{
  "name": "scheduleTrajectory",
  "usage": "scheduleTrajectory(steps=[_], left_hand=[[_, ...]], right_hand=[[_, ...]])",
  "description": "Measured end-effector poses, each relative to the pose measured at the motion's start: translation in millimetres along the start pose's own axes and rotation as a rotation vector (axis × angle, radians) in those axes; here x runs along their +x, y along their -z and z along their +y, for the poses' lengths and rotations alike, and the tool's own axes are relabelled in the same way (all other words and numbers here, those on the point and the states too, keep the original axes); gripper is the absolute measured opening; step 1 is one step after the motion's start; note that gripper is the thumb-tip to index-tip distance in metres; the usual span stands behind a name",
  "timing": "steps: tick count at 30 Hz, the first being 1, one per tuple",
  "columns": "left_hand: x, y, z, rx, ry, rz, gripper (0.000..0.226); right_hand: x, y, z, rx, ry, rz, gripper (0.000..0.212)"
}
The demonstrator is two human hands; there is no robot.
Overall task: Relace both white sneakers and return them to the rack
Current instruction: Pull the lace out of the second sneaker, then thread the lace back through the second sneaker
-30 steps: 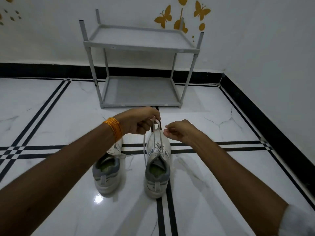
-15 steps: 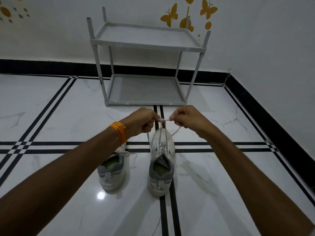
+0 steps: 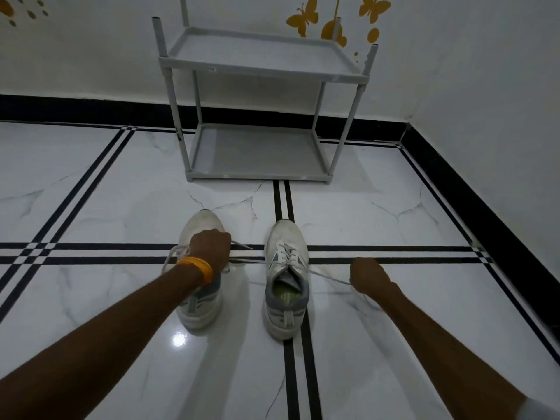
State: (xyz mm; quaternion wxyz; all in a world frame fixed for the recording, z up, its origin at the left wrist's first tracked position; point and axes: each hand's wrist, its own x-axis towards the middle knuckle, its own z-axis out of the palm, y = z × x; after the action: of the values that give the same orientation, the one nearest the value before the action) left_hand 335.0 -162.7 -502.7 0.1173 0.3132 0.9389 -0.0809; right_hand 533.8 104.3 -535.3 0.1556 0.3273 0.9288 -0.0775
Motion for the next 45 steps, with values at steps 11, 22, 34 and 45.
scheduleTrajectory(steps=[11,22,34,45], left_hand=[[-17.3,-13.5,83.9,-0.628,-0.241,0.149,0.014],[-16.0,-12.4,67.8,-0.283,-0.436,0.154,0.031],[-18.8,-41.9,68.7,-0.558,-0.320,0.187,0.020],[-18.5,-44.9,62.9,-0.487,-0.250,0.320,0.025]], right_hand=[[-39.5,21.1,-98.7,0.349,0.210,0.056,0.016],[-21.8,18.0,-69.4,0.536,0.282,0.072,0.022],[-20.4,32.3,-69.3,0.934,0.224,-0.297,0.024],[-14.4,7.5,-106.1,1.522,0.116,-0.177,0.032]])
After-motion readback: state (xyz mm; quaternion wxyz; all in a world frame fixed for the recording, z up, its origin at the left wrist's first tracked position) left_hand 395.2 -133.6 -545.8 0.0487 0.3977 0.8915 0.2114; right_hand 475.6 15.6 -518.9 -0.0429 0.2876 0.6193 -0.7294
